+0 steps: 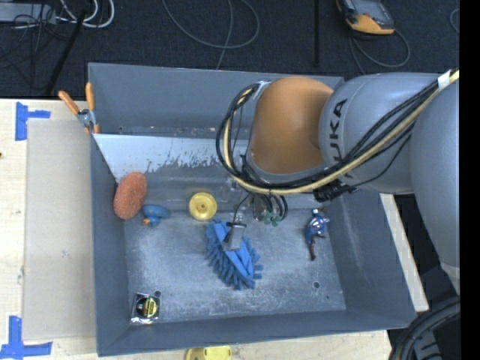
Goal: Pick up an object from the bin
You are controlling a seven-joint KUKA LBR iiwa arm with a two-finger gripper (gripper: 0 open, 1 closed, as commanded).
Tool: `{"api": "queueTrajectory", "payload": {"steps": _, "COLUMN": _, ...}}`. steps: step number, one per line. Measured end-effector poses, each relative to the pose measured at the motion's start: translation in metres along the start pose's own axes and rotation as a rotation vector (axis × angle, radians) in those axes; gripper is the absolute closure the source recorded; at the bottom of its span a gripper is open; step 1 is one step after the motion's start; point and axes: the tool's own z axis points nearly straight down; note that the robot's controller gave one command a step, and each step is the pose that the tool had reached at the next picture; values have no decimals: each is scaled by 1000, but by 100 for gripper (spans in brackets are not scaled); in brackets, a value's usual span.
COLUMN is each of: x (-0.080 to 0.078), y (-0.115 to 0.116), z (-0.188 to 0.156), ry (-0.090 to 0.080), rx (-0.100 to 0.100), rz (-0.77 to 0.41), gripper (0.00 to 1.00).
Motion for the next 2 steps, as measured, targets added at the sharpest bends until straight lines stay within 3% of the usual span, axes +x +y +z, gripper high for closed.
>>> {"api": "queueTrajectory", "payload": {"steps": 1, "x": 15, "y": -14, "z": 21, "ry": 6, "rx": 2, "rz": 146, "gripper": 0}}
{"api": "queueTrajectory", "payload": {"steps": 2, "x": 25, "y": -27, "z": 5, "ry": 4, "rx": 2, "rz": 364, "gripper": 0}}
